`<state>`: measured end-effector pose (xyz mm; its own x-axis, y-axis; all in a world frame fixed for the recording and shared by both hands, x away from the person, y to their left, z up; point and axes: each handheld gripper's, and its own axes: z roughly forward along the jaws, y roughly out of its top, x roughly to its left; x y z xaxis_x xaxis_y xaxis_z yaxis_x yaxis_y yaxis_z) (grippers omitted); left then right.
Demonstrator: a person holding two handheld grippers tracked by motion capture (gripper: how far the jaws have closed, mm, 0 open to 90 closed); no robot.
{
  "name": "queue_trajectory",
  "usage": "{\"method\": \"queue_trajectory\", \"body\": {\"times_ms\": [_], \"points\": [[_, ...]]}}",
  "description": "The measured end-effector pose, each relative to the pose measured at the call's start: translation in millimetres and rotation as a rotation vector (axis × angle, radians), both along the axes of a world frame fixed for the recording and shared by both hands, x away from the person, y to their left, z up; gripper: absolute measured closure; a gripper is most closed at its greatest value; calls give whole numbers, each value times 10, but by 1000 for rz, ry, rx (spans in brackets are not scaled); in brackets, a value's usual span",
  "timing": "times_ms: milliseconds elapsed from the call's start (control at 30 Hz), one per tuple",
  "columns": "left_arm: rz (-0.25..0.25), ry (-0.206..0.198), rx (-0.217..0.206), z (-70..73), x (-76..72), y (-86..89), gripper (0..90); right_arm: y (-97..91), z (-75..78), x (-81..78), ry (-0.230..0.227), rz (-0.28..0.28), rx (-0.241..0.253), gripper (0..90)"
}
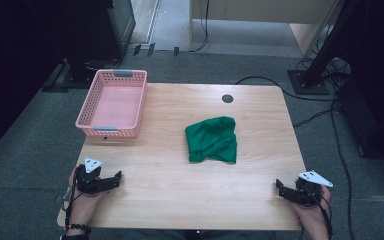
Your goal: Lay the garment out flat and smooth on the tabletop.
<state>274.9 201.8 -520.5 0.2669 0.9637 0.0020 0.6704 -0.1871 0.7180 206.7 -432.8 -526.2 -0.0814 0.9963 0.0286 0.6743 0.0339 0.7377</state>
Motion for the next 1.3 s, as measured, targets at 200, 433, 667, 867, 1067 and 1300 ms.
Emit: {"method": "queue_trajectory", "body": {"times_ms": [200,433,667,867,1067,1300], "points": [[0,0,-1,0,0,0,43,51,112,17,-28,-6,67,140],[0,0,-1,0,0,0,43,367,348,198,-43,59,85,149],[0,0,0,0,0,1,43,601,558,482,-75,87,116,154],[0,-1,-2,-1,0,1,43,775,680,653,-92,122,130,155],[1,-1,-2,0,0,1,43,985,765,832,-95,169,132,155],[0,-1,-4,0,-1,2,43,1196,746,971,-98,212,127,155]]}}
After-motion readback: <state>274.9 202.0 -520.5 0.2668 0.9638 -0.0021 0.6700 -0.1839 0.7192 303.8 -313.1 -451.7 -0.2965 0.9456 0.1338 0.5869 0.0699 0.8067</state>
